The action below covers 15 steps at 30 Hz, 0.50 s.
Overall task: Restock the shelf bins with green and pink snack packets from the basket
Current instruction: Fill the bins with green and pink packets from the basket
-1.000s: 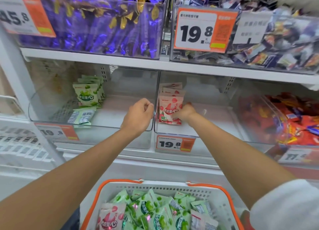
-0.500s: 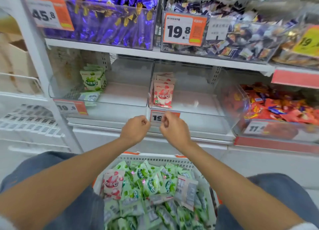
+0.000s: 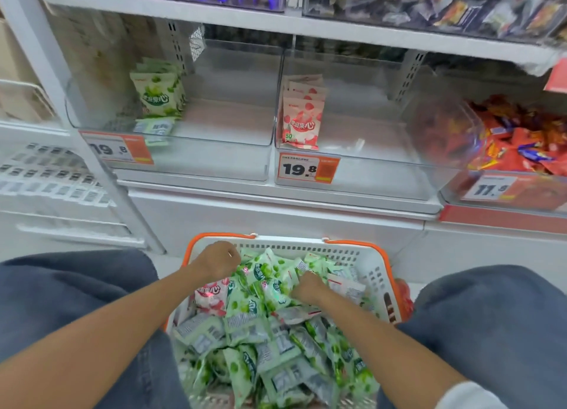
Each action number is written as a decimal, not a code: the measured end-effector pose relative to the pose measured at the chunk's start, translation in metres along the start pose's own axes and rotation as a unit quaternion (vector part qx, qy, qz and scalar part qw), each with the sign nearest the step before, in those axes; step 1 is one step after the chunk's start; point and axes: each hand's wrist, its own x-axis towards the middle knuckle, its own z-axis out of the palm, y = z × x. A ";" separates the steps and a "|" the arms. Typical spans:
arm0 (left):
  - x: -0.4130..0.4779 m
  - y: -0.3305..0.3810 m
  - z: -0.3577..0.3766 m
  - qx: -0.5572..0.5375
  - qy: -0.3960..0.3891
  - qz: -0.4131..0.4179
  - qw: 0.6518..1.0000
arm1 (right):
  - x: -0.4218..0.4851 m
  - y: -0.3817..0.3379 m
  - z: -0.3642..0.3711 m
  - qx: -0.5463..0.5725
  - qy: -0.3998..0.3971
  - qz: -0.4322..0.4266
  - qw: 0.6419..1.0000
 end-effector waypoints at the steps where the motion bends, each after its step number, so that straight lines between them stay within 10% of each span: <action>1: -0.001 -0.001 0.002 0.011 -0.005 0.003 1.000 | 0.002 0.000 0.003 0.011 0.022 0.007 1.000; 15: -0.024 0.036 -0.039 -0.170 0.021 0.101 0.980 | -0.068 -0.095 -0.087 0.030 0.241 -0.311 0.919</action>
